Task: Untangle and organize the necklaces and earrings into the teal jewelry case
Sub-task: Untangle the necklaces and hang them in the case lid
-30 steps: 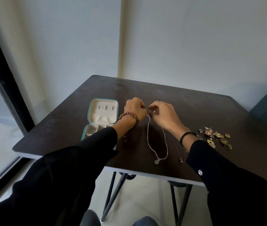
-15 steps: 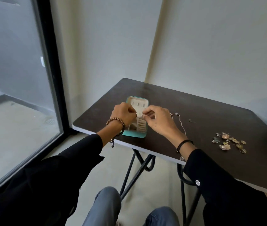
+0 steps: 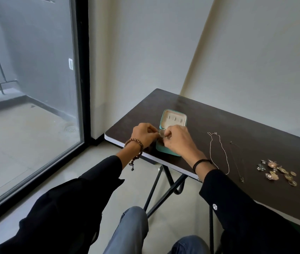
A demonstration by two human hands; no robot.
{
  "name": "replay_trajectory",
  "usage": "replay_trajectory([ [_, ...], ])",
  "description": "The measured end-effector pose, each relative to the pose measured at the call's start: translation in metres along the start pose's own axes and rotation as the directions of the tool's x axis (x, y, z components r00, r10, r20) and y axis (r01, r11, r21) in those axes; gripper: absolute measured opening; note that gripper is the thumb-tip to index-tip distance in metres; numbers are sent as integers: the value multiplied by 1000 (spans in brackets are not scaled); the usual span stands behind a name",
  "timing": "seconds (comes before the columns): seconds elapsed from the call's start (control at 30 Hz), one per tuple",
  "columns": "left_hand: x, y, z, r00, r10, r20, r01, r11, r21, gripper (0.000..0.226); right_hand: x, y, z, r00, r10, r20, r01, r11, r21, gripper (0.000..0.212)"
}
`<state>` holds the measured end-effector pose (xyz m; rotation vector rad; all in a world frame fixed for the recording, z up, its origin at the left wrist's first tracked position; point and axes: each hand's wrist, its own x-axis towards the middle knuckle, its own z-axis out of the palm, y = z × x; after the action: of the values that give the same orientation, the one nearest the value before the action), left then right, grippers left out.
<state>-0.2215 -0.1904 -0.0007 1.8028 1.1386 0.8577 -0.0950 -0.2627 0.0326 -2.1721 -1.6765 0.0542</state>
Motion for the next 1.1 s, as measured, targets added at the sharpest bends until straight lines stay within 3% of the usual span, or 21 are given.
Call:
replay_trajectory([
  [0.2, -4, 7, 0, 1000, 19, -11, -20, 995, -95, 17, 3, -11, 4, 996, 91, 27, -89, 995, -48, 25],
  [0.57, 1, 2, -8, 999, 5, -44, -7, 1000, -27, 9, 2, -17, 4, 999, -26, -20, 26, 1000, 5, 17],
  [0.67, 4, 0, -8, 994, 83, -72, -76, 993, 95, 8, 2, -9, -4, 1000, 11, -23, -7, 989, 146, 14],
  [0.73, 3, 5, -9, 983, 174, -63, -166, 979, 118, 20, 0, -3, -13, 998, 55, -31, -43, 952, 303, 9],
  [0.8, -1, 13, -11, 972, 234, -9, -233, 972, 39, 30, -3, 6, -21, 996, 80, -37, -55, 892, 449, 6],
  [0.9, -7, 30, -11, 963, 244, 114, -229, 964, -133, 23, -9, 15, -30, 994, 98, -49, -48, 788, 614, 10],
  [1.1, -19, 55, -5, 941, 233, 246, -170, 953, -251, 26, -27, 32, -53, 983, 148, -111, -22, 689, 724, 7],
])
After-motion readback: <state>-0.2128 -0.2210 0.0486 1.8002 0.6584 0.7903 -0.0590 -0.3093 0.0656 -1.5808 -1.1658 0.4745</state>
